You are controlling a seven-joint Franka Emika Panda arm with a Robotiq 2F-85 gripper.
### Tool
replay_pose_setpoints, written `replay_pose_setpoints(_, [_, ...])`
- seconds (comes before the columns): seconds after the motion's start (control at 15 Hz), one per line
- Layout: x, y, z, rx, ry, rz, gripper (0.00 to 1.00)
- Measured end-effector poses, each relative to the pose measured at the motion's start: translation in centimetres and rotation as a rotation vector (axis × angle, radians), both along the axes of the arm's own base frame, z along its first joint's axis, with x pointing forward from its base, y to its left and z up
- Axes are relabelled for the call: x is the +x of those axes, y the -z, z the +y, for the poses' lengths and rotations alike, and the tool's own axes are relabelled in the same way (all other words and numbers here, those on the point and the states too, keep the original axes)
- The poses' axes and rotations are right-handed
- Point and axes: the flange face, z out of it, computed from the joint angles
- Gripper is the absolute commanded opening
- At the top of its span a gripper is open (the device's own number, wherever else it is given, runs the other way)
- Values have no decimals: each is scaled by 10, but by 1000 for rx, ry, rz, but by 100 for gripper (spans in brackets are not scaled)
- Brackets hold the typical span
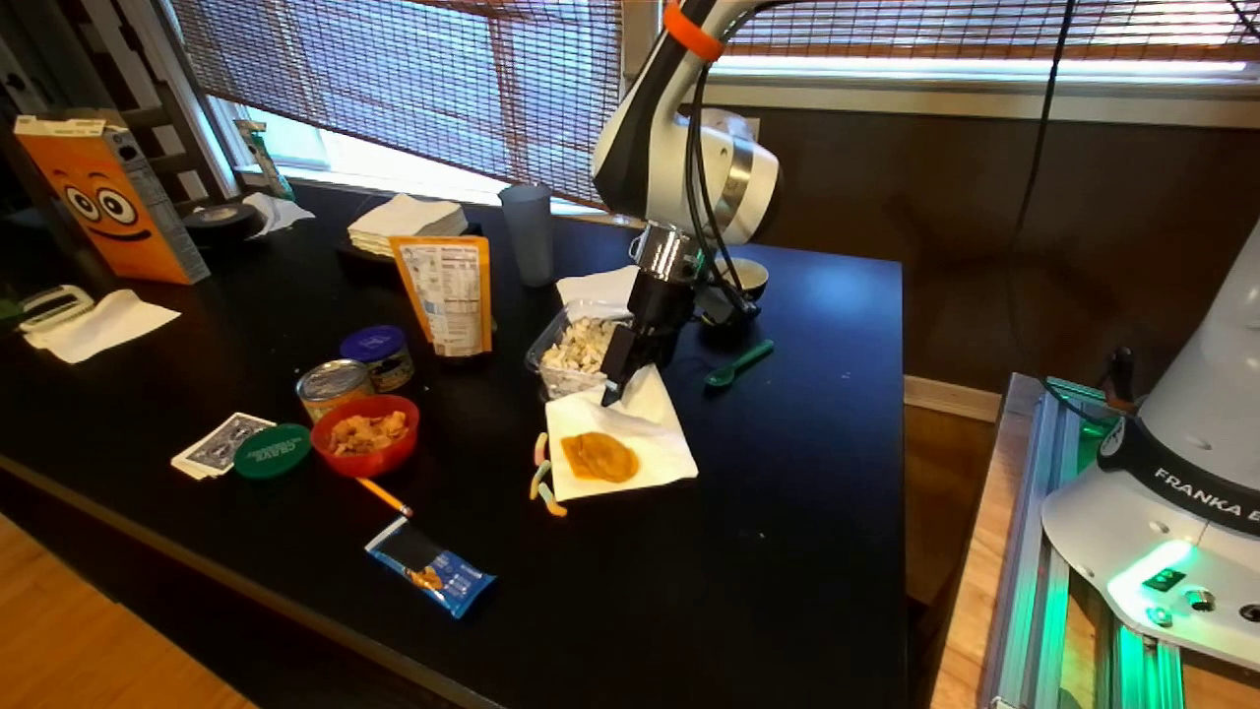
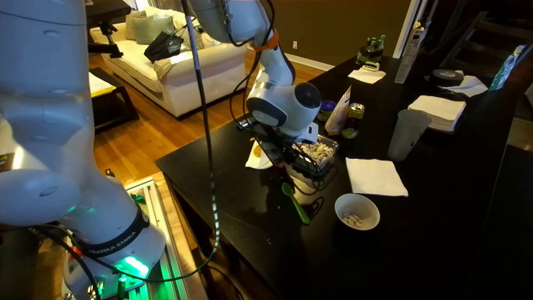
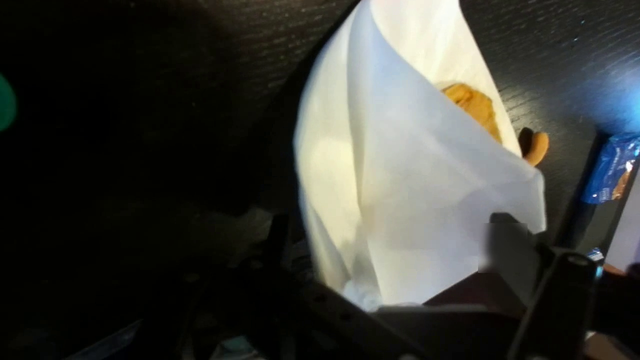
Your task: Pick up the pastry on the table
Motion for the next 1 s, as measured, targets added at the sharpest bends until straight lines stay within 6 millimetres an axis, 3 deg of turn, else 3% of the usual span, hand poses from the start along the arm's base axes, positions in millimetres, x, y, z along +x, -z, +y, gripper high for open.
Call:
replay_pose_setpoints(0.8, [-23,-27,-74,-196,159,-47,100])
replay_pose_setpoints(1.0, [-22,-29,-80,-260,167,-77,100])
